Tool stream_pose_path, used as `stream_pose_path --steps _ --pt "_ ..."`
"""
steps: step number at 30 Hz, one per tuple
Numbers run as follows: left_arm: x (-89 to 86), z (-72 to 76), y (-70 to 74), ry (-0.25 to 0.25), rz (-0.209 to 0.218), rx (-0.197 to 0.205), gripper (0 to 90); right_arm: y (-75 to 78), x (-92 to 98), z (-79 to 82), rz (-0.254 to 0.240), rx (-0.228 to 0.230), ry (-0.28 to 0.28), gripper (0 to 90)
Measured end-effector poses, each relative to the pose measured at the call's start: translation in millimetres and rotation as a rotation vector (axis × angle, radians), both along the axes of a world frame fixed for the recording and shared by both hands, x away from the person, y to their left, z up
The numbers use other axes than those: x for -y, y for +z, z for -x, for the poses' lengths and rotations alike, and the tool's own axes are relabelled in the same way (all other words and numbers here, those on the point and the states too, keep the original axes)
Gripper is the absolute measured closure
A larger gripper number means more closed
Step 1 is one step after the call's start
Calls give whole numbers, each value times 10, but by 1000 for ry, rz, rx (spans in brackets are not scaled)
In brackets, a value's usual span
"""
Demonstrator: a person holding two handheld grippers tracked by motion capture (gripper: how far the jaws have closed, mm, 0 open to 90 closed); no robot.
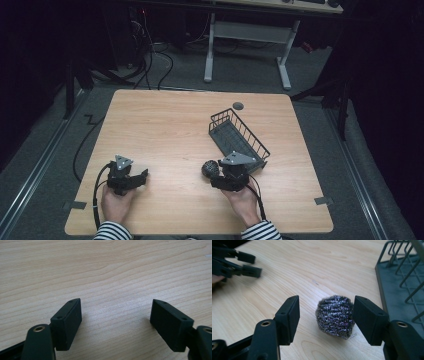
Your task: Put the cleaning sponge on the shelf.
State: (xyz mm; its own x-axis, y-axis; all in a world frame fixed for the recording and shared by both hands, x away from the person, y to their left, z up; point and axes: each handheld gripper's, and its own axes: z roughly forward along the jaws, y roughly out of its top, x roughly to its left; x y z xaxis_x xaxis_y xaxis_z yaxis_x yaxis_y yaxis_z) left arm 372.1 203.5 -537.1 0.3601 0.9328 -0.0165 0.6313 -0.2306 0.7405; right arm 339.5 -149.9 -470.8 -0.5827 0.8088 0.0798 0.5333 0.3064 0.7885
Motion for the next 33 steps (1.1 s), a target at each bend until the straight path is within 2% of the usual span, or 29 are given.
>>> stream_pose_path --steps 3,6,7,16,22,27,33 --pt "0 -1 0 -1 0 -1 255 -100 -39 -5 28 -7 -35 365" --pt "1 -2 0 -1 0 0 255 -147 -50 -15 33 -15 -49 353" --pt "1 -4 1 -2 0 -1 255 -204 -80 -21 71 -12 -72 352" --pt "1 -6 0 0 0 0 255 -347 -207 -101 124 -36 -99 329" --pt "0 -4 2 -2 0 -3 254 -432 -228 -133 127 -53 -110 340" --pt "-3 -5 1 -2 3 -2 254 -461 -209 -130 122 -49 -119 362" --pt "1 -8 1 0 0 -1 256 -475 -187 -105 143 -46 -102 436"
